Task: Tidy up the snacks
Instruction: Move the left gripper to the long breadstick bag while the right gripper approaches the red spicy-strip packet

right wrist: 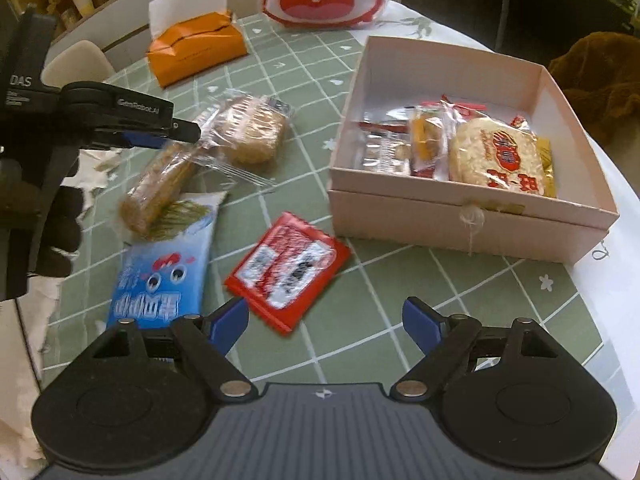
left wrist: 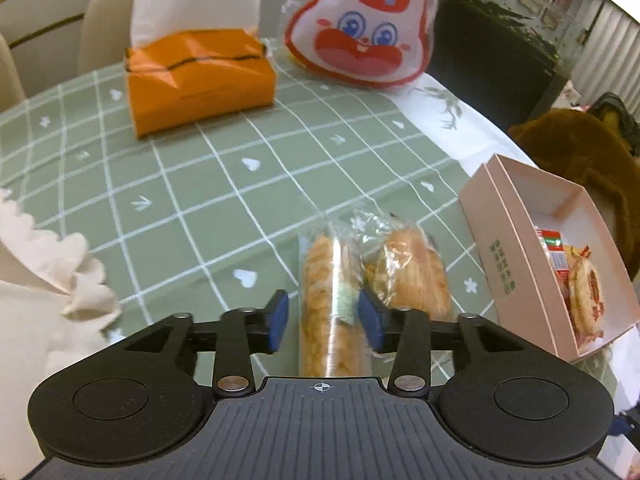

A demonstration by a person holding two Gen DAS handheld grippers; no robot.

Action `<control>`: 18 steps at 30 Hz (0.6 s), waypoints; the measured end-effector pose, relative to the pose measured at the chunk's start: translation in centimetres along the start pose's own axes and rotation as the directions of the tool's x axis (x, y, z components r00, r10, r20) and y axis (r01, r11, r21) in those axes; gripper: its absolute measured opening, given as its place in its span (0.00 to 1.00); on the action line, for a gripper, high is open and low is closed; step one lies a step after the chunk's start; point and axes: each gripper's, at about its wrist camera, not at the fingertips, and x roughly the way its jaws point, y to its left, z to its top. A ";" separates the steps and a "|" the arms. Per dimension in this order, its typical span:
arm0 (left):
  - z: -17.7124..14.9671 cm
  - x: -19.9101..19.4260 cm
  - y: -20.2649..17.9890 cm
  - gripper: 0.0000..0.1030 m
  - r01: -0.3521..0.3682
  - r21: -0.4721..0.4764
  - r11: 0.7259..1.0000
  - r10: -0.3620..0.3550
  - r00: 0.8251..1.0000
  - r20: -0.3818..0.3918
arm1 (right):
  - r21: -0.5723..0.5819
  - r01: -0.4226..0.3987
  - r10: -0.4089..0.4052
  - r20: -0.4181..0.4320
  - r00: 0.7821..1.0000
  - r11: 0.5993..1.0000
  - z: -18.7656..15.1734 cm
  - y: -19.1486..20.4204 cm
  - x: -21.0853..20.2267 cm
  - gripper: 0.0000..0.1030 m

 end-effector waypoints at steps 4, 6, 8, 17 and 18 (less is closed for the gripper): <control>-0.6 1.3 0.1 0.41 0.007 0.017 1.000 -0.006 0.997 -0.080 | 0.044 0.012 -0.012 -0.004 1.000 0.999 0.5 -0.3 1.4 0.83; -1.1 1.0 -0.3 0.39 0.001 0.049 0.999 0.002 0.997 -0.077 | 0.074 -0.020 0.021 -0.009 1.000 0.997 1.2 -0.1 2.1 0.83; -1.4 0.2 -0.2 0.35 0.018 0.029 0.999 -0.015 0.997 -0.075 | 0.093 -0.023 0.024 -0.013 1.000 0.995 2.0 0.5 3.1 0.83; -5.5 -5.4 0.0 0.33 0.121 -0.055 0.991 -0.122 0.992 -0.021 | -0.086 0.098 -0.094 0.041 0.995 0.991 2.2 4.5 4.8 0.79; -6.0 -6.0 -0.1 0.32 0.130 -0.052 0.990 -0.131 0.991 -0.013 | -0.084 0.087 -0.084 0.037 0.996 0.993 1.9 4.2 4.5 0.74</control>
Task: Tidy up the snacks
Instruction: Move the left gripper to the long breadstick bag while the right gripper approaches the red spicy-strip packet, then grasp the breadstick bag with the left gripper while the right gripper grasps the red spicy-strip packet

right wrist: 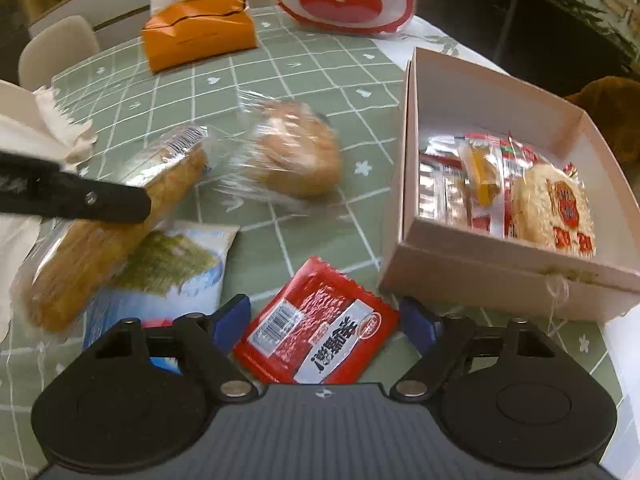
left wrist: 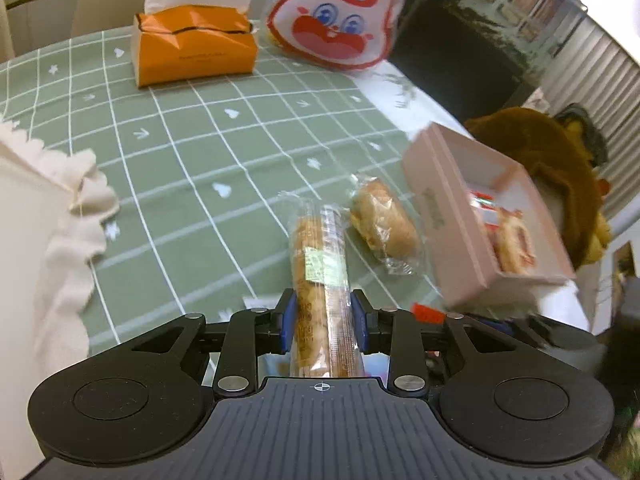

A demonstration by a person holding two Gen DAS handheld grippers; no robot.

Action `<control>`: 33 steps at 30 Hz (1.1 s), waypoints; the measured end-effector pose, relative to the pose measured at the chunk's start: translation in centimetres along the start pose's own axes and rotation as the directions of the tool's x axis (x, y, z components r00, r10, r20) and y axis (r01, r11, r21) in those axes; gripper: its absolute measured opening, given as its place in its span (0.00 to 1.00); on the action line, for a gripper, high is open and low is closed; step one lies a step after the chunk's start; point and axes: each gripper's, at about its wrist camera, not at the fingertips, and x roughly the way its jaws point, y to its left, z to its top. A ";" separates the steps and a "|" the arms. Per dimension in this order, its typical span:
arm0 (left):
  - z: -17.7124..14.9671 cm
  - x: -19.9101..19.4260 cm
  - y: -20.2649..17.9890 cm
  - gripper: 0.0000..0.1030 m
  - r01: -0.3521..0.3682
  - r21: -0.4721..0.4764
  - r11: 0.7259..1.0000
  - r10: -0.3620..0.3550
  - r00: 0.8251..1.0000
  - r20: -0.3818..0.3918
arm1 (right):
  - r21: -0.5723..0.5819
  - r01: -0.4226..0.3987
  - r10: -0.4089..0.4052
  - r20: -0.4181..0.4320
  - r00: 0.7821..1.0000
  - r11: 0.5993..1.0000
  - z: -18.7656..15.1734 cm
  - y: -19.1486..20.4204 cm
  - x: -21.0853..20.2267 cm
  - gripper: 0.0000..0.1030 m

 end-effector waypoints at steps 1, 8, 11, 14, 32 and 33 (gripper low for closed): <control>-0.4 -0.3 -0.3 0.32 0.009 0.001 1.000 -0.009 1.000 0.005 | 0.002 -0.006 0.006 -0.001 1.000 1.000 -0.3 -0.3 -0.3 0.69; -4.0 -0.9 -3.6 0.32 0.127 0.001 0.992 -0.126 0.990 -0.057 | 0.024 0.012 -0.011 -0.023 1.000 1.000 -3.9 -3.1 -2.9 0.63; -6.0 -0.6 -5.8 0.32 0.154 0.029 0.988 -0.151 0.984 -0.089 | 0.038 0.013 -0.011 -0.038 0.999 0.999 -5.6 -4.4 -4.1 0.63; -7.6 0.0 -7.3 0.32 0.138 0.051 0.989 -0.132 0.985 -0.110 | 0.032 0.012 -0.011 -0.043 0.999 0.999 -7.7 -5.3 -5.4 0.70; -12.2 0.1 -8.0 0.38 0.089 0.040 0.995 -0.083 0.986 -0.144 | 0.143 0.077 -0.081 0.026 0.996 0.987 -14.4 -6.9 -7.8 1.00; -12.4 0.0 -8.0 0.39 0.088 0.046 0.995 -0.081 0.988 -0.131 | 0.147 0.080 -0.085 0.033 0.996 0.986 -14.5 -6.8 -7.9 1.00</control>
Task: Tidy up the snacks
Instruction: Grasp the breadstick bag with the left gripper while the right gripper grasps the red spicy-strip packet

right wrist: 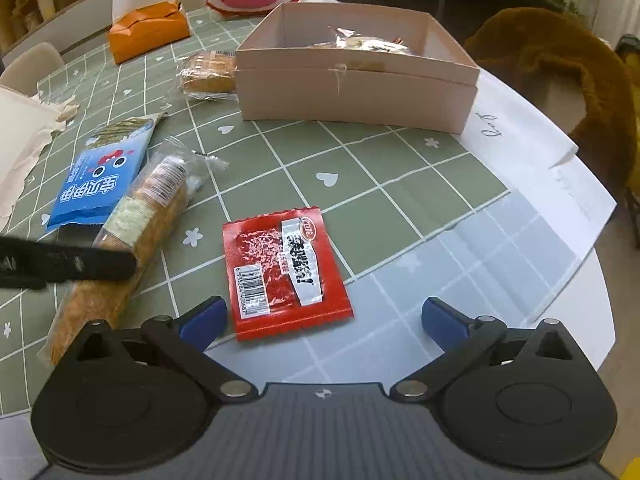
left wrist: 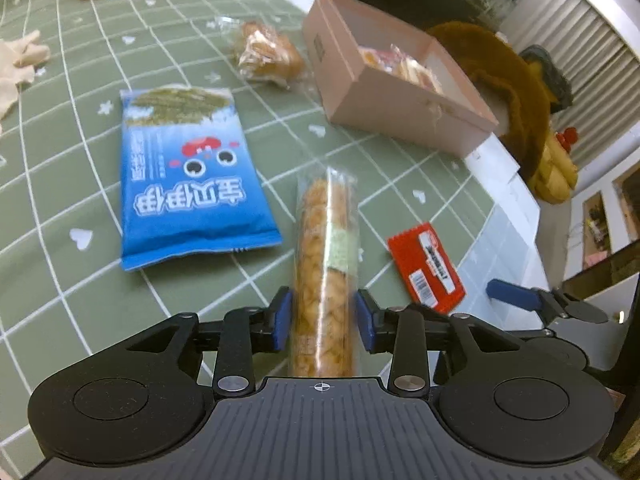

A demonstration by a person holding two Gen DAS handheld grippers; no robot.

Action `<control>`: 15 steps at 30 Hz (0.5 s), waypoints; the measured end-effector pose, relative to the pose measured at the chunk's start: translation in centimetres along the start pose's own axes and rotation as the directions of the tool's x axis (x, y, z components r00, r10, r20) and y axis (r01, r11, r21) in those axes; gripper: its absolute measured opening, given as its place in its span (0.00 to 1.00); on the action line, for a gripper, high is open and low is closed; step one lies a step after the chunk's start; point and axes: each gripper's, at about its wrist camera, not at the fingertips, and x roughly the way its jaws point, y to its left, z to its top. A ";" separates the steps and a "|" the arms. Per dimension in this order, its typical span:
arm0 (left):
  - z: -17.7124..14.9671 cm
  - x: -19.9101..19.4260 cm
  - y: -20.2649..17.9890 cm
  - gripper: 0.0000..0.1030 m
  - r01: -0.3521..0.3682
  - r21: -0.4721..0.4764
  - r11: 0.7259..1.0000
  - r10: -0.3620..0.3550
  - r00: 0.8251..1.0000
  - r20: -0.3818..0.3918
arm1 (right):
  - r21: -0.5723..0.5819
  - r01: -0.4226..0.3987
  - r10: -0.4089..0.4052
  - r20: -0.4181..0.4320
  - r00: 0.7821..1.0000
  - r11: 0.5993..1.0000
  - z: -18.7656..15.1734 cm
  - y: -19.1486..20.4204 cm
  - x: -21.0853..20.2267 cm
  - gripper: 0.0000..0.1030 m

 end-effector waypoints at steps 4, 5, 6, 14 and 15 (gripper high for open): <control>-0.6 -0.4 0.1 0.39 -0.001 0.012 1.000 0.001 1.000 0.003 | 0.005 0.004 -0.005 0.019 1.000 1.000 -0.3 0.1 0.0 1.00; -0.6 -0.5 0.2 0.39 -0.002 0.011 1.000 0.002 1.000 0.002 | 0.006 0.005 -0.005 0.020 1.000 1.000 -0.3 0.1 -0.1 1.00; -0.7 -0.6 0.3 0.39 -0.005 0.010 1.000 0.005 1.000 0.001 | 0.003 0.004 -0.004 0.016 1.000 1.000 -0.4 0.1 -0.1 1.00; -1.1 -1.3 0.8 0.47 -0.035 0.020 0.999 0.034 0.999 0.027 | 0.064 0.049 -0.048 -0.021 0.999 0.997 -0.6 -2.4 -0.6 1.00; -1.2 -1.3 0.8 0.47 -0.034 0.026 0.999 0.033 0.999 0.030 | 0.085 0.062 -0.060 -0.017 0.998 0.994 -0.7 -2.7 -0.6 1.00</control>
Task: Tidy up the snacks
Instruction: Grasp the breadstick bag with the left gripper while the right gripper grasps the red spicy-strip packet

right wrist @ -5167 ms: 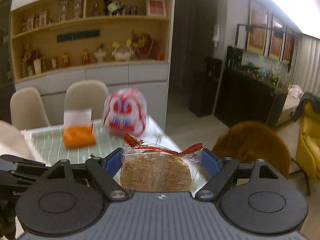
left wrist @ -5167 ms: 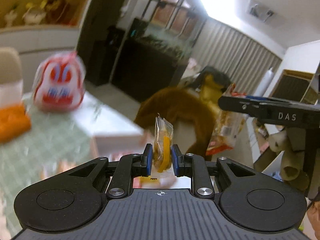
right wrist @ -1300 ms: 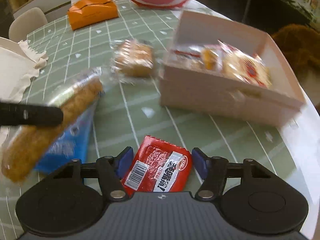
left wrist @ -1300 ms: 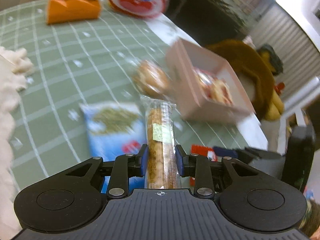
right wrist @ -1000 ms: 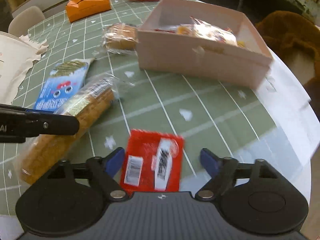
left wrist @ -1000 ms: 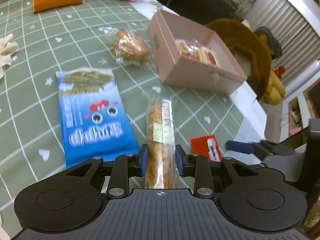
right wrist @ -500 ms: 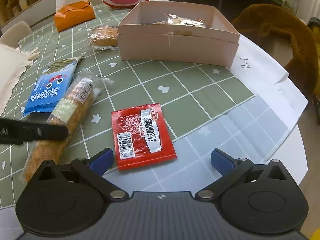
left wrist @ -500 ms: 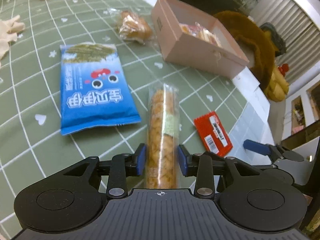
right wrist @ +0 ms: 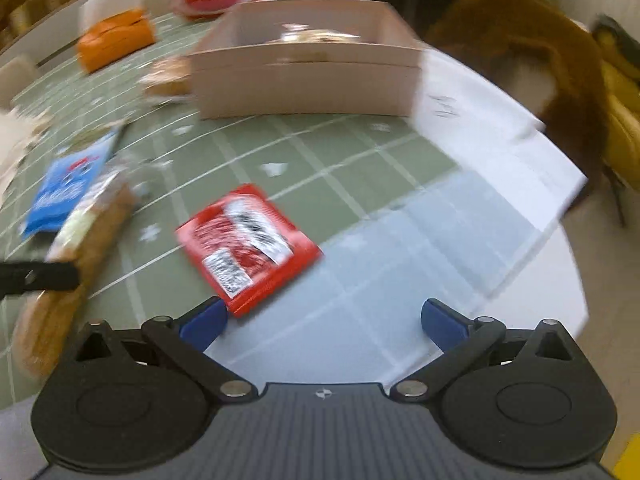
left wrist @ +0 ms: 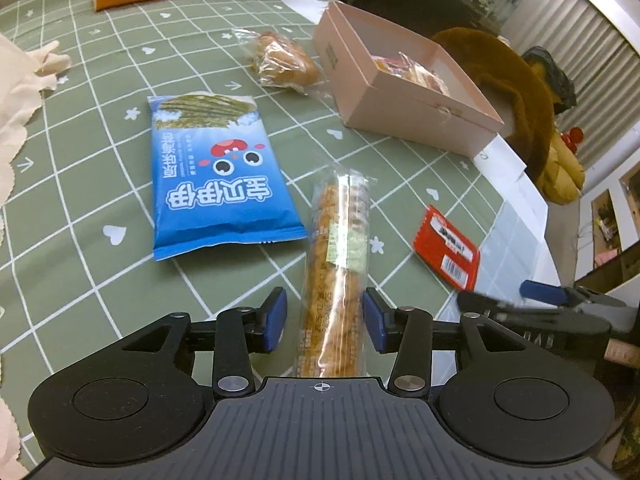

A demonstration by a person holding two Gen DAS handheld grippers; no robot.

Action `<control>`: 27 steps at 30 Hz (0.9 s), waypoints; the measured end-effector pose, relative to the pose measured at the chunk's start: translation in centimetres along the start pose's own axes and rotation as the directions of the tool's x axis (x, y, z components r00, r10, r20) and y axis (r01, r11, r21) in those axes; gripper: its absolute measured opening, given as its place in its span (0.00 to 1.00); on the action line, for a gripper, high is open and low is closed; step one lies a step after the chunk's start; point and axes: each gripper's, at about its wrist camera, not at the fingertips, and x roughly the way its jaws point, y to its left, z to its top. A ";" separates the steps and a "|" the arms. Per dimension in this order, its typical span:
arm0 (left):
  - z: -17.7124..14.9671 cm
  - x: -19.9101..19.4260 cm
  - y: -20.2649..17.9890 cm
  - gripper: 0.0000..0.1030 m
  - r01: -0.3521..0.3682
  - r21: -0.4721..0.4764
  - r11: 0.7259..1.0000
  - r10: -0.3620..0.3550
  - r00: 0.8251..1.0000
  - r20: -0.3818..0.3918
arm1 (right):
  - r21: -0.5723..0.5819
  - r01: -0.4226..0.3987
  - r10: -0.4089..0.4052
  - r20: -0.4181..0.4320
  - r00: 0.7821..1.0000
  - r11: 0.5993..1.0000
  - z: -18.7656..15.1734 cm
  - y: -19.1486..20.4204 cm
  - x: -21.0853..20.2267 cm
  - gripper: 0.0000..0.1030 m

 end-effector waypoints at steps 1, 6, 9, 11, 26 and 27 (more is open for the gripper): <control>0.0 0.0 0.0 0.47 0.002 0.004 1.000 -0.002 1.000 0.002 | 0.017 0.012 -0.012 0.007 1.000 1.000 0.0 -0.2 0.0 1.00; -0.1 -0.1 0.4 0.46 0.020 -0.006 1.000 -0.020 1.000 0.008 | 0.041 0.051 -0.052 0.013 0.999 0.998 0.3 0.5 0.2 0.99; -0.2 -0.1 0.4 0.46 0.019 0.001 1.000 -0.019 1.000 0.009 | 0.080 0.030 -0.029 -0.021 0.999 0.996 0.8 1.1 0.3 0.99; -0.2 -0.2 0.4 0.46 0.018 0.004 1.000 -0.018 1.000 0.010 | 0.087 0.024 -0.021 -0.042 0.999 0.996 1.2 2.1 0.5 0.99; -0.5 -0.6 1.2 0.44 0.029 -0.012 1.000 -0.029 0.999 0.031 | 0.020 0.013 -0.011 -0.099 0.995 1.000 4.7 6.5 2.2 0.81; -0.5 -0.6 1.1 0.44 0.029 -0.007 1.000 -0.029 0.999 0.031 | 0.000 -0.002 0.002 -0.102 0.995 1.000 4.5 6.6 2.0 0.81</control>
